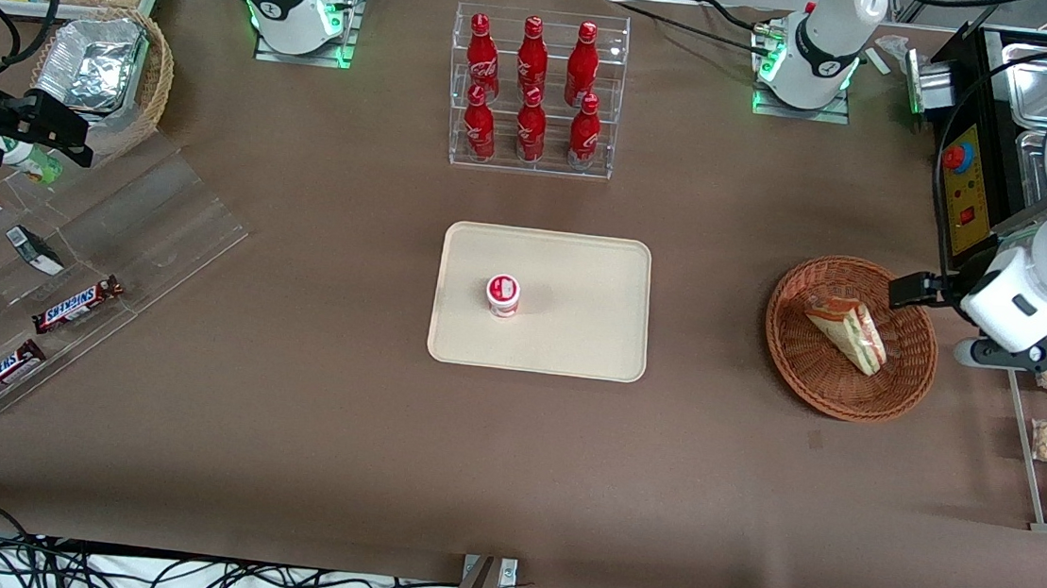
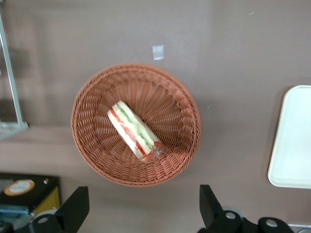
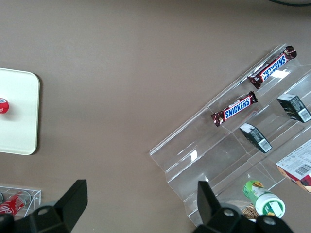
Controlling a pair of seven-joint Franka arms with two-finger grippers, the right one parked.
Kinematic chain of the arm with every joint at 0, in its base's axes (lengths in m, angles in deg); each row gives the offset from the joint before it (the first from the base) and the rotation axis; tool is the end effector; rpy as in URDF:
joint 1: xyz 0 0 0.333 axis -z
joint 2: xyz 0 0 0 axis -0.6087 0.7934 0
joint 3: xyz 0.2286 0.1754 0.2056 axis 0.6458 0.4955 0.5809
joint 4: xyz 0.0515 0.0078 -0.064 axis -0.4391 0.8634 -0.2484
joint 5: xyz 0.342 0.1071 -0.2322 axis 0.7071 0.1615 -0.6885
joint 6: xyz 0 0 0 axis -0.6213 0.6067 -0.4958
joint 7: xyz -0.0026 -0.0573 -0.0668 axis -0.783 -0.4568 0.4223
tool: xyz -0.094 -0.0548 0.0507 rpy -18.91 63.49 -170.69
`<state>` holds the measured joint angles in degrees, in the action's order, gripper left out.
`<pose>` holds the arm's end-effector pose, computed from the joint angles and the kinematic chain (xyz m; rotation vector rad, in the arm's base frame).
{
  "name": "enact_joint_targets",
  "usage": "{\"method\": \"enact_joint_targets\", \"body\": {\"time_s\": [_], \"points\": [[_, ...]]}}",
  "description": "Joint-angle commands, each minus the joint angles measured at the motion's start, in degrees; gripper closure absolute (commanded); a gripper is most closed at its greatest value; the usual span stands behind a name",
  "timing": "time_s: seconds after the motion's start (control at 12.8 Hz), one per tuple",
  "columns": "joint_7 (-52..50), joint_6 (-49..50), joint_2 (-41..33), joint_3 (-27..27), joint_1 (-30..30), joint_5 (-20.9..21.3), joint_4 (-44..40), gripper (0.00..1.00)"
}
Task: Place sandwich from basket to tray
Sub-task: 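Move the left gripper over the wrapped sandwich in the wicker basket, then lower the left gripper and close it on the sandwich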
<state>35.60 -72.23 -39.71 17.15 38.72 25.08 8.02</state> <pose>0.6633 -0.0168 0.4932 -3.0859 -0.1227 0.2484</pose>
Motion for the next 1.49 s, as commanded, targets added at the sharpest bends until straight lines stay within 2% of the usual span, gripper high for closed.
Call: {"method": "enact_joint_targets", "body": {"time_s": [0.0, 0.16, 0.31, 0.71, 1.02, 1.41], "points": [[-3.7, -1.45, 1.31, 0.26, -0.6, -0.31, 1.85, 0.0], [-10.97, -2.76, 2.53, 0.26, -2.45, -0.49, 3.69, 0.0], [-12.58, -6.88, 2.28, 0.35, -2.8, -0.13, 7.81, 0.0], [-26.63, -26.03, -0.53, -0.09, -2.8, 2.06, 24.16, 0.0], [-35.77, -38.25, -1.24, -0.35, -2.54, 8.28, 34.97, 0.0], [-41.32, -39.95, -0.71, -0.61, -2.1, 10.67, 36.49, 0.0]]}}
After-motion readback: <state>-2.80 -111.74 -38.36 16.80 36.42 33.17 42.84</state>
